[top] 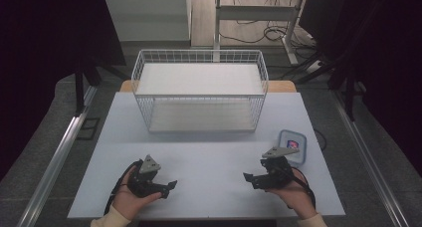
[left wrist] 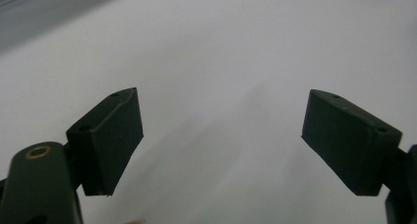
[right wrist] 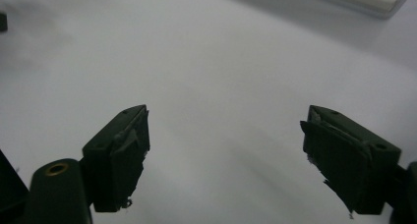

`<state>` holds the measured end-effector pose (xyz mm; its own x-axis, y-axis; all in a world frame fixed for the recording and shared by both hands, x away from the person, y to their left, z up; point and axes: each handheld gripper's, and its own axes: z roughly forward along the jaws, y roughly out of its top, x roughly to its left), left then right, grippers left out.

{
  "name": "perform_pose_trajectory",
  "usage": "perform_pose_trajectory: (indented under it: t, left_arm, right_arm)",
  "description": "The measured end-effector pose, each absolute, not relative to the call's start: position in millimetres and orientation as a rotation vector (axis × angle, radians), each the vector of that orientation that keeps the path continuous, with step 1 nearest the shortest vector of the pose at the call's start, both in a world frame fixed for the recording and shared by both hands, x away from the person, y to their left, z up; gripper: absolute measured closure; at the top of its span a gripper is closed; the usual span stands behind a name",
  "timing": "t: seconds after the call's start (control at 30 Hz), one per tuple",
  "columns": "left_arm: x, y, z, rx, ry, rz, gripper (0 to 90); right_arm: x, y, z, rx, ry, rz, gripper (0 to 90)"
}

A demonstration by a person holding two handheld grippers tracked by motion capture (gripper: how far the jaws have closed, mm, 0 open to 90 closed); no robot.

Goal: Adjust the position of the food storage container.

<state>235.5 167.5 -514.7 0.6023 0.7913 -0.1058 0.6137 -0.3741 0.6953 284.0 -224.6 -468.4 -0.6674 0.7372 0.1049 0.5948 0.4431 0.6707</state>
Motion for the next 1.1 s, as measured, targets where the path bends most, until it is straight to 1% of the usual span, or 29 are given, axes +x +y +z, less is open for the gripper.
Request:
perform_pose_trajectory:
  t: [0.03, 0.1, 0.17, 0.3, 0.37, 0.4, 0.47, 0.5, 0.53, 0.57, 0.6, 0.63, 0.67, 0.7, 0.73, 0.77, 0.87, 0.9, 0.93, 1.0, 1.03, 1.1]
  left_arm:
    - [236, 169, -514, 2.105, 1.108, 0.324, 15.9]
    - [236, 170, -512, 2.097, 1.108, 0.325, 15.9]
    - [236, 170, -513, 2.102, 1.102, 0.317, 15.9]
    - [234, 171, -513, 2.096, 1.1, 0.302, 15.8]
    - [232, 174, -510, 2.069, 1.09, 0.277, 15.8]
    - [232, 174, -510, 2.069, 1.09, 0.277, 15.8]
    - [231, 175, -509, 2.065, 1.086, 0.276, 15.8]
    - [231, 175, -509, 2.065, 1.086, 0.276, 15.8]
    - [232, 174, -510, 2.071, 1.086, 0.269, 15.8]
    - [232, 174, -510, 2.071, 1.086, 0.269, 15.7]
    - [233, 174, -511, 2.074, 1.087, 0.267, 15.7]
    - [233, 173, -512, 2.08, 1.09, 0.263, 15.6]
    - [233, 173, -512, 2.08, 1.09, 0.263, 15.5]
    - [234, 173, -513, 2.082, 1.096, 0.264, 15.5]
    - [234, 173, -513, 2.078, 1.098, 0.267, 15.6]
    - [234, 173, -513, 2.078, 1.098, 0.267, 15.7]
    - [235, 174, -513, 2.07, 1.108, 0.261, 15.8]
    - [235, 175, -513, 2.068, 1.111, 0.259, 15.8]
    - [236, 175, -513, 2.067, 1.113, 0.257, 15.8]
    - [236, 175, -514, 2.066, 1.118, 0.255, 15.8]
    - [236, 176, -514, 2.065, 1.122, 0.258, 15.8]
    - [236, 176, -514, 2.066, 1.122, 0.256, 15.8]
  right_arm:
    - [289, -228, -467, 1.17, 2.482, 1.052, 24.2]
    - [290, -229, -467, 1.185, 2.473, 1.055, 25.8]
    - [296, -237, -461, 1.212, 2.464, 1.065, 31.3]
    - [305, -247, -445, 1.212, 2.43, 1.031, 33.9]
    - [320, -261, -430, 1.259, 2.392, 1.026, 35.1]
    - [320, -261, -430, 1.259, 2.392, 1.026, 35.1]
    - [340, -275, -423, 1.308, 2.382, 0.986, 38.1]
    - [340, -275, -423, 1.308, 2.382, 0.986, 38.1]
    - [355, -283, -421, 1.337, 2.396, 0.927, 43.0]
    - [355, -283, -421, 1.337, 2.396, 0.927, 43.0]
    - [363, -287, -421, 1.346, 2.409, 0.9, 47.3]
    - [377, -295, -421, 1.374, 2.435, 0.878, 55.2]
    - [377, -295, -421, 1.374, 2.435, 0.878, 55.2]
    - [390, -301, -421, 1.401, 2.449, 0.831, 62.9]
    - [396, -304, -421, 1.406, 2.449, 0.811, 66.9]
    - [396, -304, -421, 1.406, 2.449, 0.811, 66.9]
    - [415, -311, -422, 1.419, 2.466, 0.726, 75.0]
    - [421, -313, -423, 1.423, 2.463, 0.712, 76.5]
    - [429, -318, -424, 1.417, 2.448, 0.717, 80.1]
    - [433, -320, -424, 1.407, 2.445, 0.716, 81.6]
    - [439, -324, -425, 1.403, 2.445, 0.679, 85.1]
    - [441, -326, -426, 1.396, 2.446, 0.666, 86.5]
